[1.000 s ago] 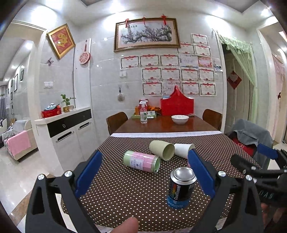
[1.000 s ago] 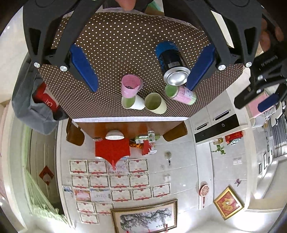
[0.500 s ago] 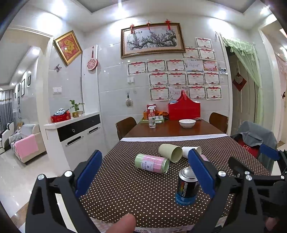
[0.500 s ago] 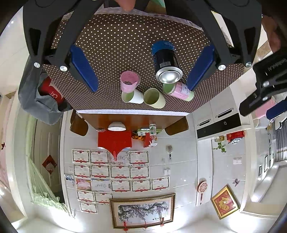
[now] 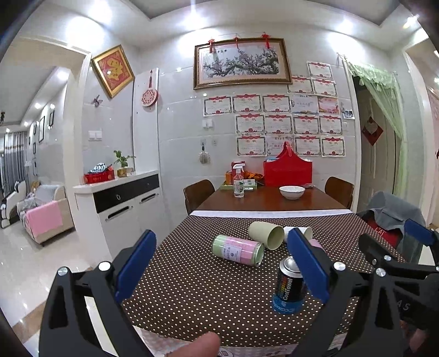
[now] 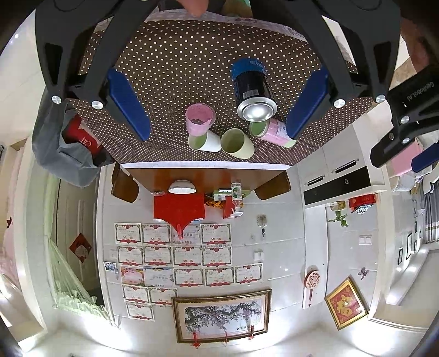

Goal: Flip cup upside down

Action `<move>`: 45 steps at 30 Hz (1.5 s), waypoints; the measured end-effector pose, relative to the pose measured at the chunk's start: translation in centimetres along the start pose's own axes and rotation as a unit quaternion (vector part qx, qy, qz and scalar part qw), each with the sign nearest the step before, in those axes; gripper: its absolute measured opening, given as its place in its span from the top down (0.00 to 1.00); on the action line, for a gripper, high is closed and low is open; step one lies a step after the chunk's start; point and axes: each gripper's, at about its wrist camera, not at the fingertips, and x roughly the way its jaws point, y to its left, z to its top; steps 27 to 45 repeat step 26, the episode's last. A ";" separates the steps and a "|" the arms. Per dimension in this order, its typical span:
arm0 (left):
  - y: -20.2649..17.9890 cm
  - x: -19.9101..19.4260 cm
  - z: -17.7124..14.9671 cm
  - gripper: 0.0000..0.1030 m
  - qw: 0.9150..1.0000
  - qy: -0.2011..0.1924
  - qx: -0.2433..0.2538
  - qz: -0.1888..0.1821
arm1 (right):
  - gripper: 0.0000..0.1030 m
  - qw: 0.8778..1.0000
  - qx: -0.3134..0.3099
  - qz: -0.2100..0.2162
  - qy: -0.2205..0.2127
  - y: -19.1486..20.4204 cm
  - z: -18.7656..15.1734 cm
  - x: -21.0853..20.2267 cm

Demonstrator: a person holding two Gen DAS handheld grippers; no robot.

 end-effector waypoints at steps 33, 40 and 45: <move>-0.3 0.7 -0.6 0.08 1.000 0.006 -0.003 -0.003 | 0.06 1.000 0.003 -0.001 0.002 -0.3 -0.1 0.2; -0.3 0.7 -0.6 0.08 1.000 0.006 -0.003 -0.003 | 0.06 1.000 0.003 -0.001 0.002 -0.3 -0.1 0.2; -0.3 0.7 -0.6 0.08 1.000 0.006 -0.003 -0.003 | 0.06 1.000 0.003 -0.001 0.002 -0.3 -0.1 0.2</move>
